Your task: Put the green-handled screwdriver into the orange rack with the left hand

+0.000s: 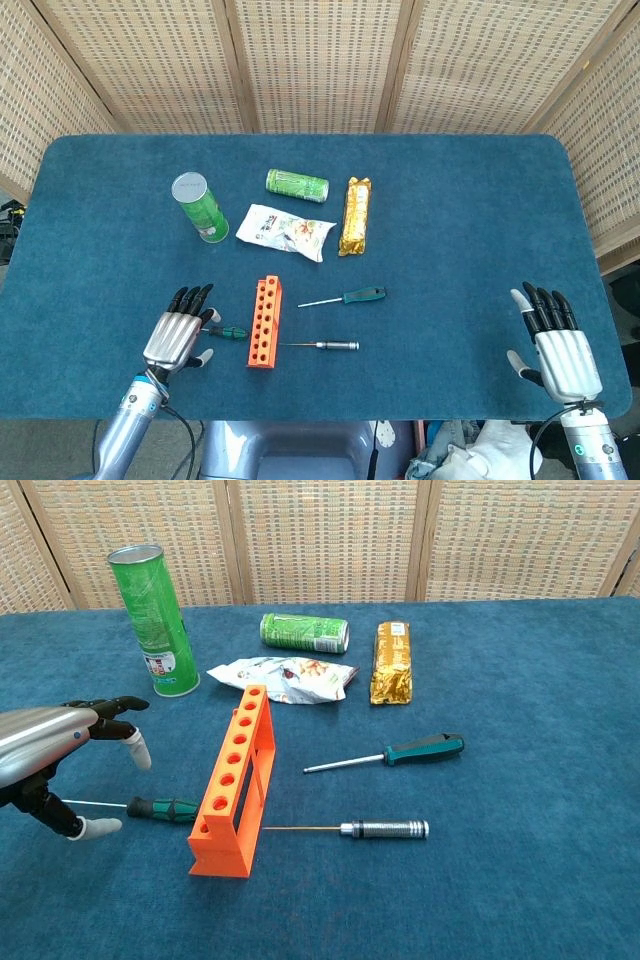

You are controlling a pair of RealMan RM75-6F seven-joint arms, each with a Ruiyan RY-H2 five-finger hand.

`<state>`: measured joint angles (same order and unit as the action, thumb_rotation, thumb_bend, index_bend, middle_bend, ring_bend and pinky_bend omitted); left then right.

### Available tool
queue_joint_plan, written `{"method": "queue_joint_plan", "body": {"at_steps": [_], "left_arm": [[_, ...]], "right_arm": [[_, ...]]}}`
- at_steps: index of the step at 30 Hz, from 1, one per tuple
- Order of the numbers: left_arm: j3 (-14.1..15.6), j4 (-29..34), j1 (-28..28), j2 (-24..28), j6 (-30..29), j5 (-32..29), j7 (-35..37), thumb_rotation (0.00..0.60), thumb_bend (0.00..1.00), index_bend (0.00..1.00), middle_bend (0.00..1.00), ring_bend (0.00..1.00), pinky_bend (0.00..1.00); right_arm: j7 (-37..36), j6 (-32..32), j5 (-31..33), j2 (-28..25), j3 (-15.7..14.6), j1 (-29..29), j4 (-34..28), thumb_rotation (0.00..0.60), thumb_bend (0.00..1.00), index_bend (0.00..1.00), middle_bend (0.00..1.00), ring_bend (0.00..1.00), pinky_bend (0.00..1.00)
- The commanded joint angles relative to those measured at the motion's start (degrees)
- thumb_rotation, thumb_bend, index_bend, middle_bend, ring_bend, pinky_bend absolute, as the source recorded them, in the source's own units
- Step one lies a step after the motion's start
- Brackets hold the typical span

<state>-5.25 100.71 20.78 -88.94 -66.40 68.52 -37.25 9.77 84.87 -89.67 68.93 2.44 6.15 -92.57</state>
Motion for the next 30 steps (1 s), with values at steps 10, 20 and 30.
{"method": "queue_joint_plan", "body": {"at_steps": [10, 20, 30], "left_arm": [[-1.7, -3.6, 4.0, -5.0, 0.9, -4.9, -3.1, 0.600, 0.25, 0.40, 0.00, 0.00, 0.00], [-1.5, -5.9, 5.8, -7.3, 1.2, -7.4, -4.0, 0.600, 0.26, 0.41, 0.00, 0.00, 0.00], [-1.0, -7.4, 7.1, -8.6, 0.8, -9.4, -4.9, 0.600, 0.26, 0.43, 0.00, 0.00, 0.00]], "right_arm": [[-1.0, -0.2, 0.4, -0.2, 0.2, 0.1, 0.3, 0.600, 0.24, 0.00, 0.00, 0.00, 0.00], [-1.4, -0.1, 0.4, -0.3, 0.2, 0.0, 0.3, 0.600, 0.24, 0.00, 0.00, 0.00, 0.00], [-1.7, 0.0, 0.4, -0.3, 0.2, 0.0, 0.4, 0.600, 0.24, 0.00, 0.00, 0.00, 0.00]]}}
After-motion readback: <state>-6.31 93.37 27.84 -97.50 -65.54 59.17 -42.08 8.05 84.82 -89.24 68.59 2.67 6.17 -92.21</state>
